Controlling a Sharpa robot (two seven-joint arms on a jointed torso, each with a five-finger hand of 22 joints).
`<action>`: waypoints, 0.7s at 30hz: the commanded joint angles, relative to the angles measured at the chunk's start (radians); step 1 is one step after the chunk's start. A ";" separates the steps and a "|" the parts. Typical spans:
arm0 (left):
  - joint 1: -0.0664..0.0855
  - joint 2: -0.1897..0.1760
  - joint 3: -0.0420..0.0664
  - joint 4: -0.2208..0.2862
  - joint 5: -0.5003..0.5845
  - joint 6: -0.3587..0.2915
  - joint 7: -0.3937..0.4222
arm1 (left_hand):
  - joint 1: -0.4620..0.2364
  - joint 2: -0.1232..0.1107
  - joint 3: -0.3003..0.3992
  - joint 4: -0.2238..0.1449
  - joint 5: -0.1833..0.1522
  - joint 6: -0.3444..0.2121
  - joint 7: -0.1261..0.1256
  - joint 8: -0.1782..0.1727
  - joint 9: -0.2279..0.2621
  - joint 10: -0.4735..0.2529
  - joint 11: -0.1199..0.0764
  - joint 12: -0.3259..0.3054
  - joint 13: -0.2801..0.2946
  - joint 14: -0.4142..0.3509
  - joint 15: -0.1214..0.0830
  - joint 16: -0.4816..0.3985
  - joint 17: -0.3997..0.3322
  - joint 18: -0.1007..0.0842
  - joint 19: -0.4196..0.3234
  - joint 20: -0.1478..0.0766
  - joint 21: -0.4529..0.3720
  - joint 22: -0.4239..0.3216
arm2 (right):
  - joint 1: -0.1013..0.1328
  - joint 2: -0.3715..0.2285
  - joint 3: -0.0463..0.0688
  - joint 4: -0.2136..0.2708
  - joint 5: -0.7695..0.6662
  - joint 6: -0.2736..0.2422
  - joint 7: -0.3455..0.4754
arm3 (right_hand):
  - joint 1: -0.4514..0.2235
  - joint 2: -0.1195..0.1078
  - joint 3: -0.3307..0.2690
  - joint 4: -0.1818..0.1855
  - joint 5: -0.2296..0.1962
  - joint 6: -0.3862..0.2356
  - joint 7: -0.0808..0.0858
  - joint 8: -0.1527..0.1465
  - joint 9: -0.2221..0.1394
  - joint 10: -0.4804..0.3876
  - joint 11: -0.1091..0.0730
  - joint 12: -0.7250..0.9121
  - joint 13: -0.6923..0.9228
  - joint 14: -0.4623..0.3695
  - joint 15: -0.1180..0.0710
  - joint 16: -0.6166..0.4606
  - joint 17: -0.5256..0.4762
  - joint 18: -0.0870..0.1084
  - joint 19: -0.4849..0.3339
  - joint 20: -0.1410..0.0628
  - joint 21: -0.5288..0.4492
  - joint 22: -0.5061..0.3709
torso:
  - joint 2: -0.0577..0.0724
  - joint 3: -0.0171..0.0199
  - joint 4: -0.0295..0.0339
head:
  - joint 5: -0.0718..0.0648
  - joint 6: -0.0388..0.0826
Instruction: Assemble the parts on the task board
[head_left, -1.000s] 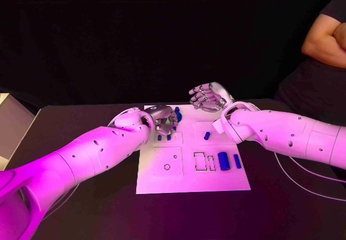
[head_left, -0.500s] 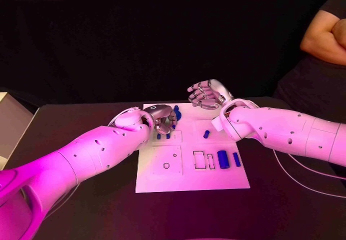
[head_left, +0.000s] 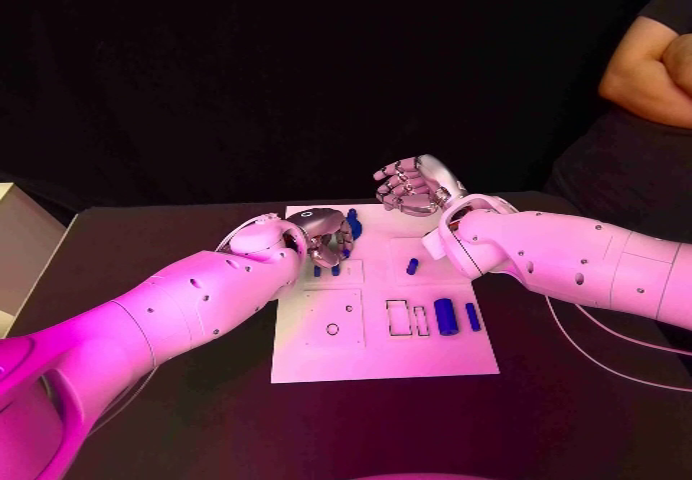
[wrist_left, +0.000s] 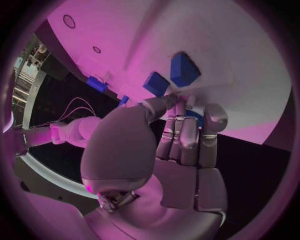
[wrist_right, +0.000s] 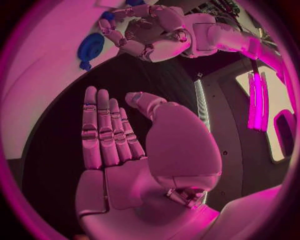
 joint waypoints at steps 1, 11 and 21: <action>-0.006 0.000 -0.004 0.001 0.019 -0.016 0.018 | -0.003 0.008 0.000 -0.006 -0.002 0.008 0.000 -0.001 0.001 0.013 -0.001 -0.021 -0.008 0.007 0.000 0.002 -0.008 -0.016 0.007 -0.003 0.007 0.005 | 0.000 0.001 0.001 0.002 -0.002 0.008 0.012 | -0.006 0.005 0.003 -0.005 0.006 0.003 0.012 0.001 -0.001 -0.004 0.001 -0.006 -0.001 -0.004 0.000 -0.004 -0.001 -0.006 -0.007 0.001 -0.006 -0.001 | 0.000 -0.0006 0.0002 | 0.001 0.002; -0.008 -0.007 -0.004 0.004 0.053 -0.058 0.034 | -0.019 0.010 -0.011 -0.010 -0.002 0.028 0.000 -0.013 0.002 0.067 -0.003 -0.089 -0.034 0.023 -0.003 0.007 -0.002 -0.023 0.026 -0.005 0.032 0.024 | 0.000 0.003 0.001 0.001 -0.002 0.012 0.011 | -0.006 0.005 0.003 -0.005 0.006 0.003 0.012 0.001 -0.001 -0.004 0.001 -0.006 -0.001 -0.004 0.000 -0.004 -0.001 -0.006 -0.007 0.001 -0.006 -0.001 | 0.000 -0.0012 0.0001 | 0.002 0.005; -0.010 -0.023 -0.002 0.026 0.116 -0.085 0.037 | -0.030 0.007 -0.018 -0.006 -0.002 0.031 0.003 -0.021 0.002 0.082 0.000 -0.117 -0.042 0.025 -0.001 0.006 -0.008 -0.023 0.027 -0.004 0.031 0.023 | 0.000 0.003 0.001 -0.001 -0.002 0.014 0.010 | -0.007 0.006 0.003 -0.005 0.006 0.004 0.013 0.001 -0.001 -0.002 0.001 -0.006 -0.003 -0.002 0.001 -0.007 -0.003 -0.006 -0.007 0.001 -0.005 -0.001 | 0.000 -0.0015 0.0002 | 0.002 0.010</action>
